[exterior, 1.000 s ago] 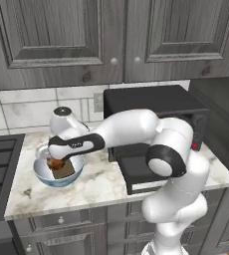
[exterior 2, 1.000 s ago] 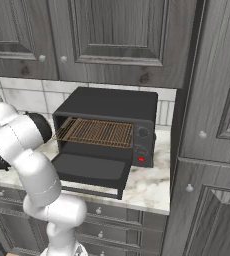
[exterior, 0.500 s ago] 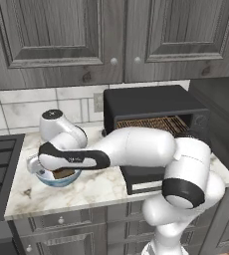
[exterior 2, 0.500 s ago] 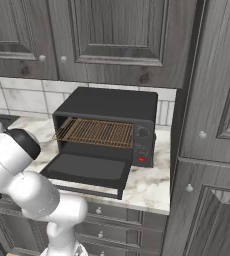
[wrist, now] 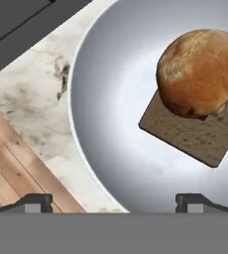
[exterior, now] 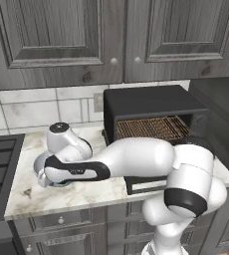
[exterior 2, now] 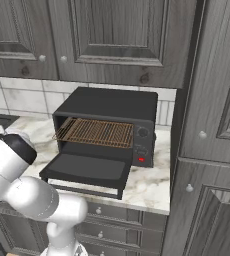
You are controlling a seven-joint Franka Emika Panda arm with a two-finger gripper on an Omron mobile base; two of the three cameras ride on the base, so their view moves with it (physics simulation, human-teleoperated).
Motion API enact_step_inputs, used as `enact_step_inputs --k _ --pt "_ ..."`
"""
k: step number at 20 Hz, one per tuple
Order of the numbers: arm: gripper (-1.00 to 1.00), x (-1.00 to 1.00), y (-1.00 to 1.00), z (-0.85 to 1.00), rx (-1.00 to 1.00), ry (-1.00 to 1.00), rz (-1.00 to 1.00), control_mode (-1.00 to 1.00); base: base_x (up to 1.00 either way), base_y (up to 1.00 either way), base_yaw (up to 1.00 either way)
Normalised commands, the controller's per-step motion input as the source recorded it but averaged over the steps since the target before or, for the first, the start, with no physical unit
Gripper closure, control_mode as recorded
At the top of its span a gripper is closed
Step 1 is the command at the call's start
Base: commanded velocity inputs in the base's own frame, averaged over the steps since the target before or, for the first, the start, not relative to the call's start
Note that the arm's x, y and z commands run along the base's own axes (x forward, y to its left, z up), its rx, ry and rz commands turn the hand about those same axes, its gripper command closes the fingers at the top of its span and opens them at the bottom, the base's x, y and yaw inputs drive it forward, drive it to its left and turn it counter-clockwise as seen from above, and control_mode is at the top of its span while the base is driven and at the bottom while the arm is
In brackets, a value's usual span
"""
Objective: Pick up the heated bread from the toaster oven and place it in the bowl. Then move the bread bowl to the dining counter.
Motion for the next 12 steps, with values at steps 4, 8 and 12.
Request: enact_step_inputs --k 4,8,12 --pt "-1.0 0.08 -0.01 -0.2 -0.09 0.0 0.19 -1.0 0.0 0.0 0.0" --pt "-1.0 0.14 0.0 -0.27 -0.14 -0.01 0.11 -1.0 0.0 0.0 0.0" --pt "1.0 0.23 0.0 -0.43 -0.2 -0.05 0.06 -1.0 0.0 0.0 0.0"
